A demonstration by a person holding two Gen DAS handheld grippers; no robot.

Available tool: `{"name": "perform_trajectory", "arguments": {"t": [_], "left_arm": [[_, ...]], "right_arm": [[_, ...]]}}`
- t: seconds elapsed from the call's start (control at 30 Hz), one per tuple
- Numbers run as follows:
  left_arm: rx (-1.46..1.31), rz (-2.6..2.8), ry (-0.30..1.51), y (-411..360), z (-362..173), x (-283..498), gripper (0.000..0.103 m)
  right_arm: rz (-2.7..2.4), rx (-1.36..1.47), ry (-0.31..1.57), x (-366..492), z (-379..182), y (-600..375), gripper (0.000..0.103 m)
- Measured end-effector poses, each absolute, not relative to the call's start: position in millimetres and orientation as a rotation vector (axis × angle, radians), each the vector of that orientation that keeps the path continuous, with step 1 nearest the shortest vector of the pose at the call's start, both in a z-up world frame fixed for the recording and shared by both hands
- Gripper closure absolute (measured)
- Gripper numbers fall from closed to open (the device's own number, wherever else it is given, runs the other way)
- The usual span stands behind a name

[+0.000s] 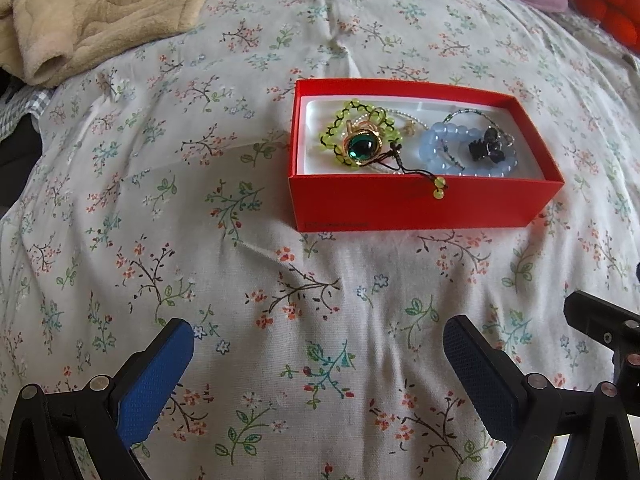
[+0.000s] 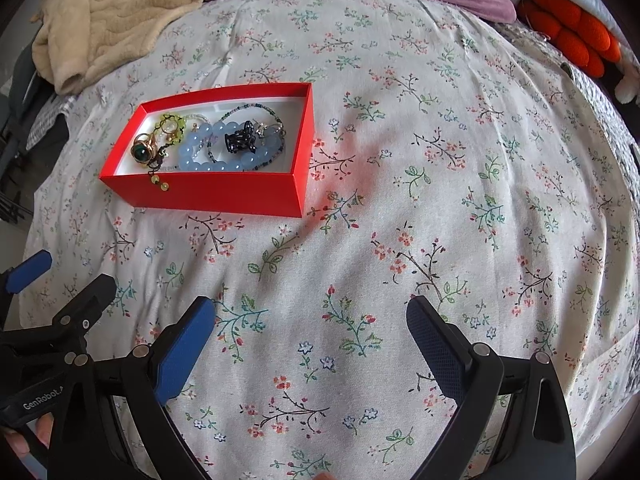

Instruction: Organize jewelry

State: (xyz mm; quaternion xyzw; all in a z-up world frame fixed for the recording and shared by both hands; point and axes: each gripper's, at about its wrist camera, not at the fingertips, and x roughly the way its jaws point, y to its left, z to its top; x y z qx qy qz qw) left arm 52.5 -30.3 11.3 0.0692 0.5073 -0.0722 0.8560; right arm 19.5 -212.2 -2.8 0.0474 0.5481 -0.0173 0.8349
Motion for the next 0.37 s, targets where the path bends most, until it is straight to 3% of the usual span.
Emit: {"name": "perform_trajectory", "arguments": {"t": [0.37], "left_arm": [[0.144, -0.158, 1.068, -30.6, 4.6, 49.2, 0.001]], "right_arm": [[-0.044, 0.05, 1.15, 17.6, -1.8, -204.3, 0.005]]}}
